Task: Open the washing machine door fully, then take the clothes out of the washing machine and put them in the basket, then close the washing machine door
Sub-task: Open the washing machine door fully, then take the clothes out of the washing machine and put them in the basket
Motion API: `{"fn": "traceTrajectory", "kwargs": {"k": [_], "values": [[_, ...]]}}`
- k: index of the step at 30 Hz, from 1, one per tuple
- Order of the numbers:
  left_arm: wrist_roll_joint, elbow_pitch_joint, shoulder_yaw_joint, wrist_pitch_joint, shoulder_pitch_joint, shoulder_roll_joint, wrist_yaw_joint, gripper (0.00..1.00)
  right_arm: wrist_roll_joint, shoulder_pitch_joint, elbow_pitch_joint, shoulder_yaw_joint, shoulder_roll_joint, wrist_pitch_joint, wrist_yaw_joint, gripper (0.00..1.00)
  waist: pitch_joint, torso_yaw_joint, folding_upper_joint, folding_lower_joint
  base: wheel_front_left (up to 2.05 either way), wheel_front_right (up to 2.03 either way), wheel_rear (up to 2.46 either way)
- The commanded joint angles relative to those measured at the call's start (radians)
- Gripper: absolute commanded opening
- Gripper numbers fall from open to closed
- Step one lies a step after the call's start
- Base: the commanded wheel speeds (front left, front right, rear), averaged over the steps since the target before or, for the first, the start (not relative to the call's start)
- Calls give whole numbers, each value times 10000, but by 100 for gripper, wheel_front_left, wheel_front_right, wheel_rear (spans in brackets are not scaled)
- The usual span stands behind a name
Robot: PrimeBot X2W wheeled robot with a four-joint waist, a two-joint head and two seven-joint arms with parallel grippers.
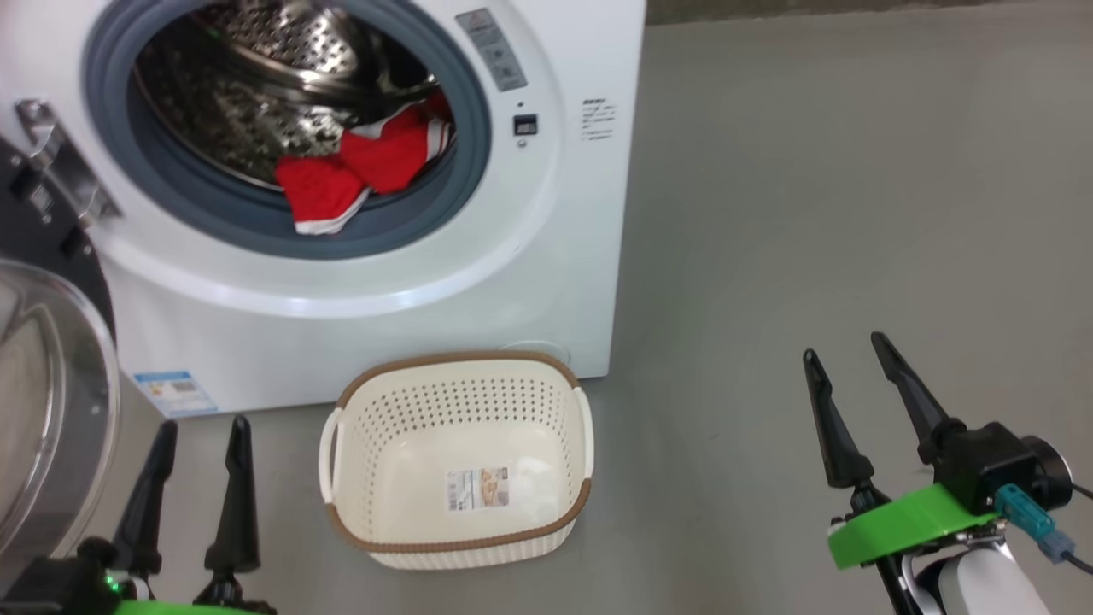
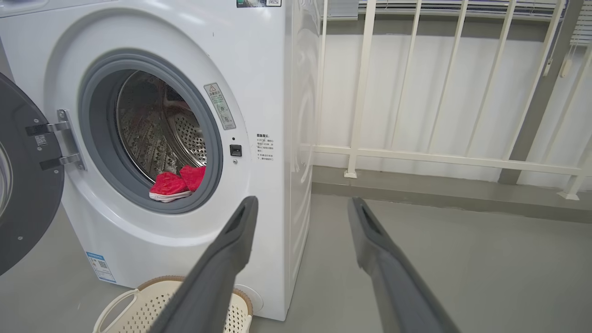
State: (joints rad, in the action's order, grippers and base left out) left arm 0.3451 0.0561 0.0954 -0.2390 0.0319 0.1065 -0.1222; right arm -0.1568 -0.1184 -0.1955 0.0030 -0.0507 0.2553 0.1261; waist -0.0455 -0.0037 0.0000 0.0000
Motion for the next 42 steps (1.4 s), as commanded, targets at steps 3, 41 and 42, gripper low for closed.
{"fn": "traceTrajectory", "kwargs": {"k": [3,41,42], "values": [[-66,-274,339,-8,-229,297,106,100,59,204,442,266,5,64,46,100,381,-343,0,0,0,0,0],[67,-669,314,576,-1331,376,785,100,-151,969,426,76,5,64,46,100,962,-372,0,0,14,-14,0],[50,-665,299,575,-1317,384,800,100,-156,966,422,72,5,64,46,100,965,-356,0,0,128,-128,0]]}}
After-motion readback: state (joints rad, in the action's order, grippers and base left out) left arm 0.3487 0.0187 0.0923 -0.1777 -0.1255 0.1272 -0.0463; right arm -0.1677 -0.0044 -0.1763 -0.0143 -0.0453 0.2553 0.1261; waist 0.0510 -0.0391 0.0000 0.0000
